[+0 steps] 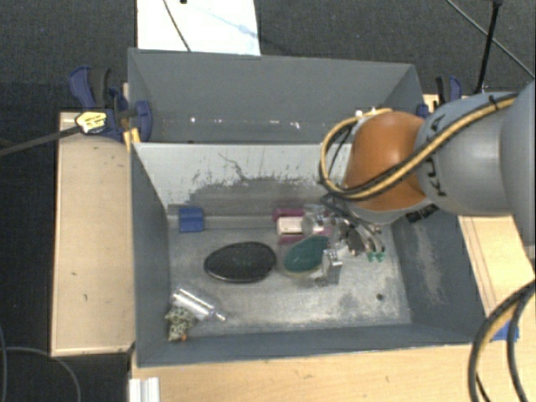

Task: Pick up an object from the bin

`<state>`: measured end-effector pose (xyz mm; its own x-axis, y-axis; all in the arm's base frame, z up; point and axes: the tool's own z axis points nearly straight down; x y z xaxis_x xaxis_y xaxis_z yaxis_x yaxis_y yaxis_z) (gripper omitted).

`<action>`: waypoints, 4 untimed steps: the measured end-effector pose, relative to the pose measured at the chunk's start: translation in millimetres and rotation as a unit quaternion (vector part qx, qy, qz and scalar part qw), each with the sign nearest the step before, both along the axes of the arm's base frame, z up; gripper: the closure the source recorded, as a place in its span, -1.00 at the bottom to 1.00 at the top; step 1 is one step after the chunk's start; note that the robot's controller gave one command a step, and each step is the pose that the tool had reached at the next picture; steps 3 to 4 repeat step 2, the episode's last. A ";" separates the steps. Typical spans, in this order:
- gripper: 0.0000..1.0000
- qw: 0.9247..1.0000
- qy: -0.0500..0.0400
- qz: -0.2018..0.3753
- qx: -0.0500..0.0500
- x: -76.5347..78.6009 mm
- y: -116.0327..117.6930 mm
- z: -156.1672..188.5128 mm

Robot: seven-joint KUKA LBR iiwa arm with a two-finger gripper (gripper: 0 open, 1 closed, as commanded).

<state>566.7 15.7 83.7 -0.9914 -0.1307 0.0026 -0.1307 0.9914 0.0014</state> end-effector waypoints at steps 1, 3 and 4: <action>1.00 1.000 -0.009 -0.001 0.000 4.9 -0.4 6.3; 1.00 1.000 -0.006 0.000 0.000 -1.5 2.5 143.1; 1.00 1.000 -0.006 0.000 0.000 -1.5 2.5 143.1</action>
Offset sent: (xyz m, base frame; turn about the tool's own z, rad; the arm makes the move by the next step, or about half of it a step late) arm 0.0000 0.0000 0.0000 0.0000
